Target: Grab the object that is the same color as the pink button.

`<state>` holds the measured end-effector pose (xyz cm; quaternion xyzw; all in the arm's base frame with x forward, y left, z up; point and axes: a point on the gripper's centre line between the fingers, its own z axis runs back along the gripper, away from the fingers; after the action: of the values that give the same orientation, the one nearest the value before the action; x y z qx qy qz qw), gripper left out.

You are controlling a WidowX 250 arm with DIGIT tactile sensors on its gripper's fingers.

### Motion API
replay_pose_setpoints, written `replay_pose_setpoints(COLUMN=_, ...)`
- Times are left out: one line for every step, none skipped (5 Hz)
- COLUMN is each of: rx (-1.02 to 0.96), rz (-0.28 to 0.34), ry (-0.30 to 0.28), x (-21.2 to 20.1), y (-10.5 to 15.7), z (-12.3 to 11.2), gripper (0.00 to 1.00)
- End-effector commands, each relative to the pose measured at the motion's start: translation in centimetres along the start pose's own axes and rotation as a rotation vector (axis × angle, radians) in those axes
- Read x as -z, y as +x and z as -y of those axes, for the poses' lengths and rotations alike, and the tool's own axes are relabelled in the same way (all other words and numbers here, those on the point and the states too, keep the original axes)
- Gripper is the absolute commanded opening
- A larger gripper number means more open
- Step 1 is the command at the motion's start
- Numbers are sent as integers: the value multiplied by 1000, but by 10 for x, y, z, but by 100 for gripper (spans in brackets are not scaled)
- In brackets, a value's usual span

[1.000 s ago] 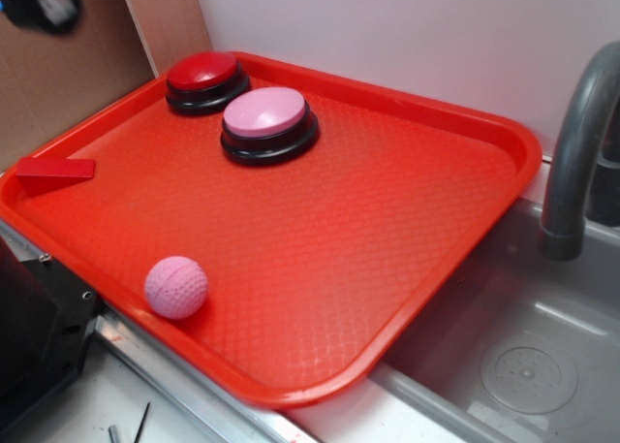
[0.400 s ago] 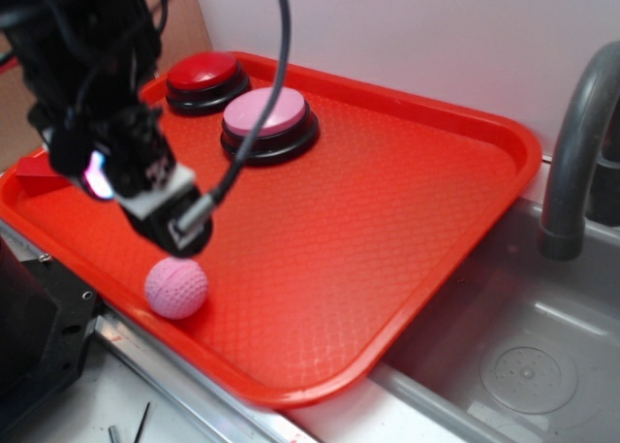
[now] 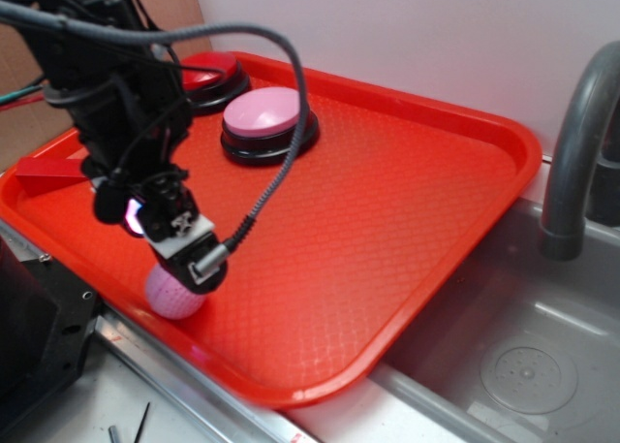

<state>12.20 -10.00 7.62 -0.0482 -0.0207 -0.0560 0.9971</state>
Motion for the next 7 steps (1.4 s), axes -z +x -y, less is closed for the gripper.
replay_pose_setpoints(rx=57, rz=-22, ry=2, x=5, y=1, z=2, gripper=100)
replay_pose_setpoints(rx=57, rz=-22, ry=2, x=5, y=1, z=2, gripper=100)
replay_pose_setpoints(rx=57, rz=-22, ry=2, x=5, y=1, z=2, gripper=100)
replay_pose_setpoints(rx=-114, rz=15, ry=5, x=19, y=-34, z=-14, gripper=100)
replay_pose_setpoints(rx=-150, rz=45, ry=-7, x=22, y=-45, z=-16, gripper=100)
replay_pose_setpoints(rx=-101, rz=67, ry=-30, x=30, y=-32, z=-14, gripper=100)
replay_pose_setpoints(rx=-18, rz=51, ry=-46, x=37, y=-5, z=-7, gripper=100)
